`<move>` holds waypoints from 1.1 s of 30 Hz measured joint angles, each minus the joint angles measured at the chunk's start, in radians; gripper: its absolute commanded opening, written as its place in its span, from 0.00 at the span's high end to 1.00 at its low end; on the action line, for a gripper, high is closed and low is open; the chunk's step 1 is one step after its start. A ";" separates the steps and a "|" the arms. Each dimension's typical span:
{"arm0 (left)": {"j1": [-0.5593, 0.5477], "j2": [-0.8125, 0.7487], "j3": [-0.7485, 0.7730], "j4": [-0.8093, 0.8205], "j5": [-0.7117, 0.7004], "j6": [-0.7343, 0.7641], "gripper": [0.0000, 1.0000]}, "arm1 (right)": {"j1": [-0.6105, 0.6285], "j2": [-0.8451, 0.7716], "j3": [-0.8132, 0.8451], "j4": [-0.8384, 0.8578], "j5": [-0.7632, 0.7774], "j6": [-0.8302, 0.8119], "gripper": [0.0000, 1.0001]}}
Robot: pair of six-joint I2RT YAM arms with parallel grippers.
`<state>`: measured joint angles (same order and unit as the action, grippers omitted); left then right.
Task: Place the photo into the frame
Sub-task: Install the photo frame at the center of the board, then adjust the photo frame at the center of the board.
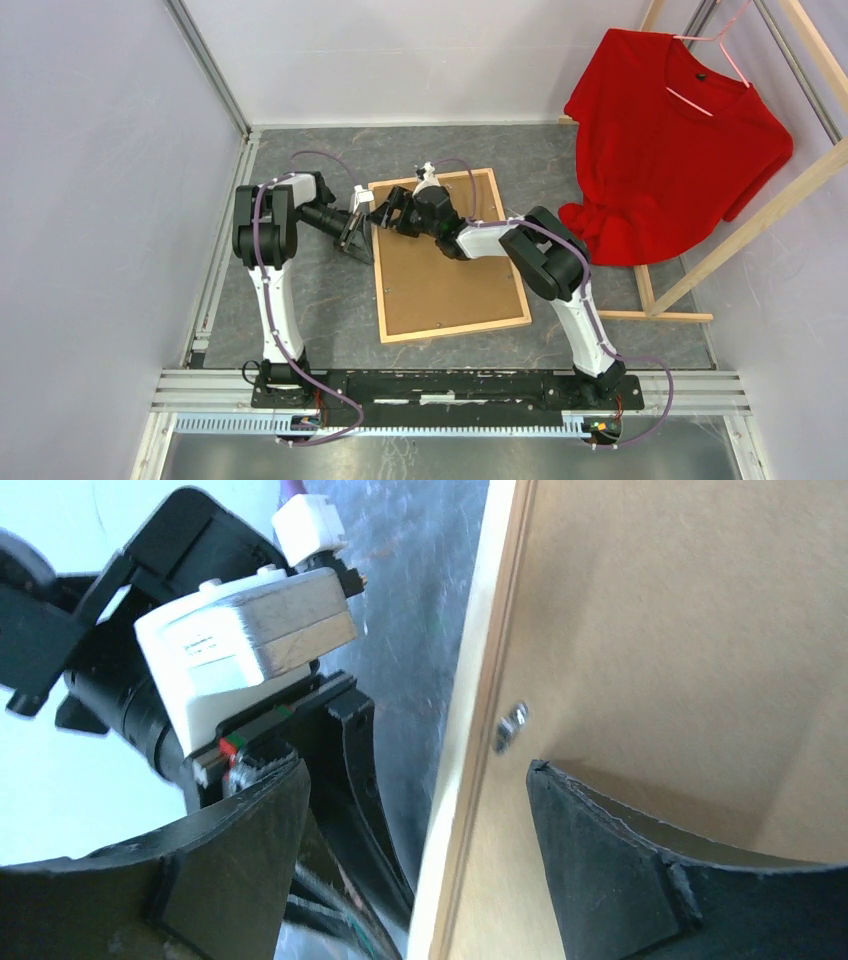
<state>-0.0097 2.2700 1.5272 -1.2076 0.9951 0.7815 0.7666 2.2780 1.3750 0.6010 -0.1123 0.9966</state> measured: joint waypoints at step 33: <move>-0.267 -0.201 -0.276 0.095 -0.138 0.040 0.56 | -0.404 -0.118 0.047 -0.439 0.063 -0.408 0.02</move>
<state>-0.2764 2.0689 1.2514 -1.1130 0.8574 0.8219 0.3630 2.1601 1.4223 0.1619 -0.0498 0.5884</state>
